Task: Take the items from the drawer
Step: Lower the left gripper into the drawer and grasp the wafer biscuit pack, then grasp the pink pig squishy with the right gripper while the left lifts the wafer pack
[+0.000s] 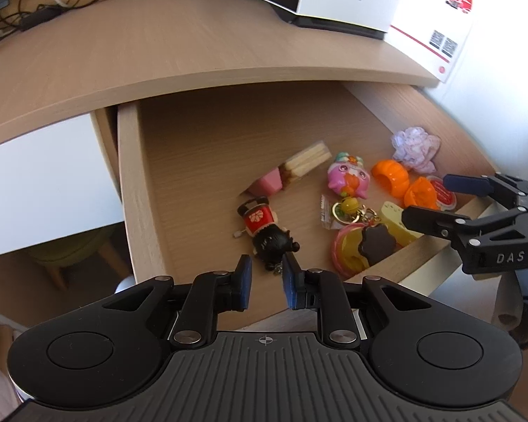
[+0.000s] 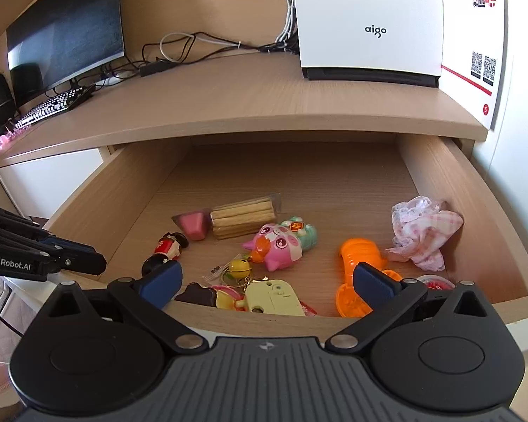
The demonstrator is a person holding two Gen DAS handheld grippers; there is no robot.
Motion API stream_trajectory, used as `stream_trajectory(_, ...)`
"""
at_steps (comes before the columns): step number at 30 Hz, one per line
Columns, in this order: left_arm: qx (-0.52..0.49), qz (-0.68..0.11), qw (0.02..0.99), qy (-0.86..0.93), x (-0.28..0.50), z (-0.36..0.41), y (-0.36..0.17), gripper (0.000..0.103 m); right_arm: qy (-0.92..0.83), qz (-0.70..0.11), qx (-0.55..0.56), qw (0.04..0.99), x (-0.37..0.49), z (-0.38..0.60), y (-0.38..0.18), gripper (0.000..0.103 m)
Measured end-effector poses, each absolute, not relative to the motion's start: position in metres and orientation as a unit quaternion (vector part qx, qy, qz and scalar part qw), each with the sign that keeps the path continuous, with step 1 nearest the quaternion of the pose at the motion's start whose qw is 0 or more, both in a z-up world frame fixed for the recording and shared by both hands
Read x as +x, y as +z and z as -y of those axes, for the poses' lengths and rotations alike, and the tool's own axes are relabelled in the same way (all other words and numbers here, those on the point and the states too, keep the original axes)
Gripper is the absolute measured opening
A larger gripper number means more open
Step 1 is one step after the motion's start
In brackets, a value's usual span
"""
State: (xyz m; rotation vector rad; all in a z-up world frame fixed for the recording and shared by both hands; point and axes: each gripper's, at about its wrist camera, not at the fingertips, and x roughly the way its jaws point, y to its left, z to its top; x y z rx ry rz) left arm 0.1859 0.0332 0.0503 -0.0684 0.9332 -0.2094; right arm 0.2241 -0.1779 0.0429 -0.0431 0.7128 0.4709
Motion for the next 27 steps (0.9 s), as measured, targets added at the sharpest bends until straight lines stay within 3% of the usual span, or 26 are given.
stream_trajectory(4,-0.005,-0.438,0.888,-0.138,0.188,-0.031,0.059,0.021,0.237,-0.373,-0.02,0.897,0.23,0.178,0.048,0.103)
stream_trajectory(11,0.081,-0.289,0.925,-0.234,0.219,-0.03,0.107,0.023,0.23,-0.331,-0.013,0.915,0.253,0.197,0.084,0.103)
stream_trajectory(18,0.179,-0.36,0.866,-0.299,0.294,0.003,0.074,0.024,0.233,-0.276,0.05,0.931,0.286,0.225,0.12,0.103)
stream_trajectory(27,0.239,-0.436,0.811,-0.31,0.326,0.028,0.015,0.031,0.224,-0.355,0.038,0.907,0.32,0.222,0.093,0.103)
